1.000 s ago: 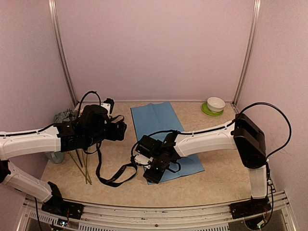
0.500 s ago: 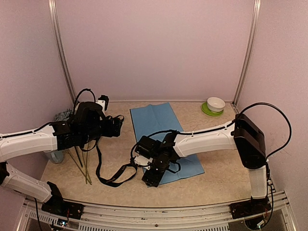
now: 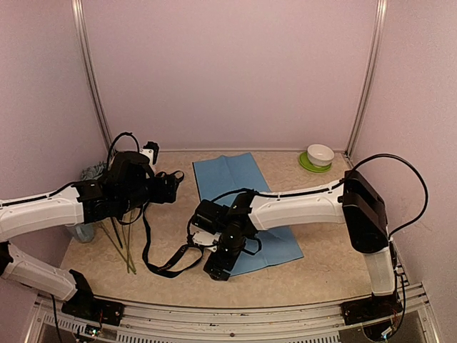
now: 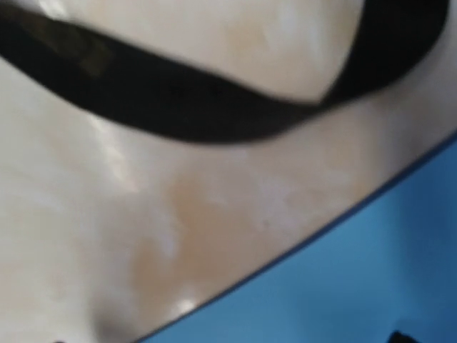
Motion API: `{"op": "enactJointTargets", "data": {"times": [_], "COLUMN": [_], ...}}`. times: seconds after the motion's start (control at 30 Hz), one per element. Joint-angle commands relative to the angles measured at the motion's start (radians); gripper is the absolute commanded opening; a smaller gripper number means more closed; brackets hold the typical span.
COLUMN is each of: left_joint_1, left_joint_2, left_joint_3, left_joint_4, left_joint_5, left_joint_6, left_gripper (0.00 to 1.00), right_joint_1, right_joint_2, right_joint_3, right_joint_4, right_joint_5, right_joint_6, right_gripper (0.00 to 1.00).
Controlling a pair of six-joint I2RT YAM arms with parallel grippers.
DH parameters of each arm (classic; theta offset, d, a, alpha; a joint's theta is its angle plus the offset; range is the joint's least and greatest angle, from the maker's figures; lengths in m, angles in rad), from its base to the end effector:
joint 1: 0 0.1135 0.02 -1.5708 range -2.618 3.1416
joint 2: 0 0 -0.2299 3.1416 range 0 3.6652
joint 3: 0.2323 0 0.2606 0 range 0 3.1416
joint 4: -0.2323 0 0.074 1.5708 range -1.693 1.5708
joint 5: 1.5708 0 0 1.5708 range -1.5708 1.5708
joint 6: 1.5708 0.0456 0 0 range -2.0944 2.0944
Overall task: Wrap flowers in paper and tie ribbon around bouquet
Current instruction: Adjust the folded wrapping paper at the center of the board, then pick up the corner of the folded wrapping paper from the center of the board.
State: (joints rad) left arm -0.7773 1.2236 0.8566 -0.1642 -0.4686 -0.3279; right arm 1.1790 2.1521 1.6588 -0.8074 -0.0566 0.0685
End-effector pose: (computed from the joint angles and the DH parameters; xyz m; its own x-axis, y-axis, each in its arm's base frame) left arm 0.2275 -0.1950 0.2366 -0.4540 0.0436 -0.8899 0.2134 0.9751 -0.0611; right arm 0.1618 0.3983 0.1232 -0.4307 -0.8635 -0.2625 -0.9011 0.4274 0.0726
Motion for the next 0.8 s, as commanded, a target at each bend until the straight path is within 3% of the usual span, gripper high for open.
{"op": "enactJointTargets", "data": {"times": [0.0,0.1,0.27,0.5,0.67,0.77], "left_joint_1": [0.012,0.016,0.025,0.032,0.033,0.033], "left_joint_2": [-0.025,-0.025,-0.023,-0.031,-0.029,-0.027], "left_joint_3": [-0.014,-0.016,-0.018,-0.022,-0.024,-0.024], "left_joint_4": [-0.001,-0.001,0.002,-0.002,0.001,0.002], "left_joint_5": [0.011,0.012,0.016,0.015,0.021,0.024], "left_joint_6": [0.012,0.015,0.013,0.017,0.015,0.014], "left_gripper": [0.94,0.94,0.94,0.94,0.94,0.94], "right_joint_1": [0.008,0.01,0.011,0.008,0.005,-0.002], "right_joint_2": [0.062,0.078,0.104,0.102,0.062,0.012], "right_joint_3": [-0.018,-0.047,-0.063,-0.061,-0.027,-0.011], "right_joint_4": [-0.066,-0.053,-0.033,-0.025,-0.025,-0.005], "right_joint_5": [0.047,0.033,0.086,0.103,0.075,0.033], "right_joint_6": [-0.01,-0.01,0.012,0.019,0.02,0.024], "right_gripper": [0.92,0.83,0.49,0.34,0.0,0.0]}}
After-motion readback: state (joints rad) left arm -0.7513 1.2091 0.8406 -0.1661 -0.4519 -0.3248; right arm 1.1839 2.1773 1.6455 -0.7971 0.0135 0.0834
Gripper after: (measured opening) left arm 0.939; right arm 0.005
